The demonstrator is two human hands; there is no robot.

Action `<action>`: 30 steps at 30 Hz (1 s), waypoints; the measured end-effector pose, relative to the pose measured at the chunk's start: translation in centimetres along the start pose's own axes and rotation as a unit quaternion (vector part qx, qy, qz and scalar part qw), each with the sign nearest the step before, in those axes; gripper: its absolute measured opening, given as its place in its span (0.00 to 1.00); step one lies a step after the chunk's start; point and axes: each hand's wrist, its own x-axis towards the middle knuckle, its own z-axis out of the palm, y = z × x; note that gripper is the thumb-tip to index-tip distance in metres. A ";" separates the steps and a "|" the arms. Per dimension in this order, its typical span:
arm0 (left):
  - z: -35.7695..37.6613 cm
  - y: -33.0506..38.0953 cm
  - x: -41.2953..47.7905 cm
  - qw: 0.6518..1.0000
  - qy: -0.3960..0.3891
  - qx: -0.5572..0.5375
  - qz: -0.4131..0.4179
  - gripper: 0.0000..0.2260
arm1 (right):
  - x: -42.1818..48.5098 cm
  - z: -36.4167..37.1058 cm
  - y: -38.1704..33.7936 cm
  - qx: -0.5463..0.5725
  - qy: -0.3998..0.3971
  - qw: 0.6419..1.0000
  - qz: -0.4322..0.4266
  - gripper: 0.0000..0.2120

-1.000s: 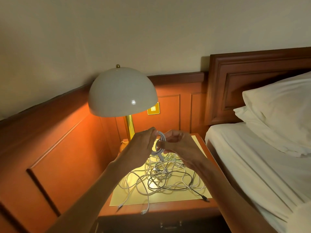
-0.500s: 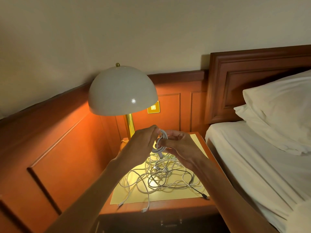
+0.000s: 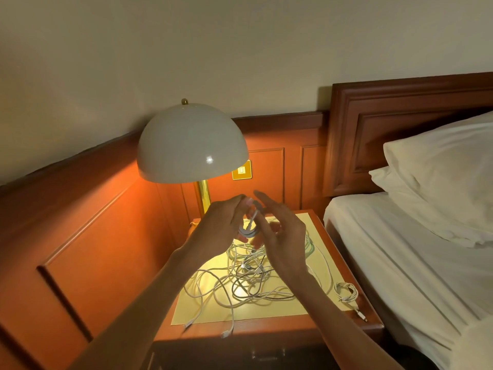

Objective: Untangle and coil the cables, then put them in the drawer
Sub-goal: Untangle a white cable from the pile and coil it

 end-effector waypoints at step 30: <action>0.1 0.0 -0.4 1.000 0.005 0.025 -0.012 0.11 | 2.8 -4.6 1.2 -0.295 -0.158 0.921 -0.201 0.08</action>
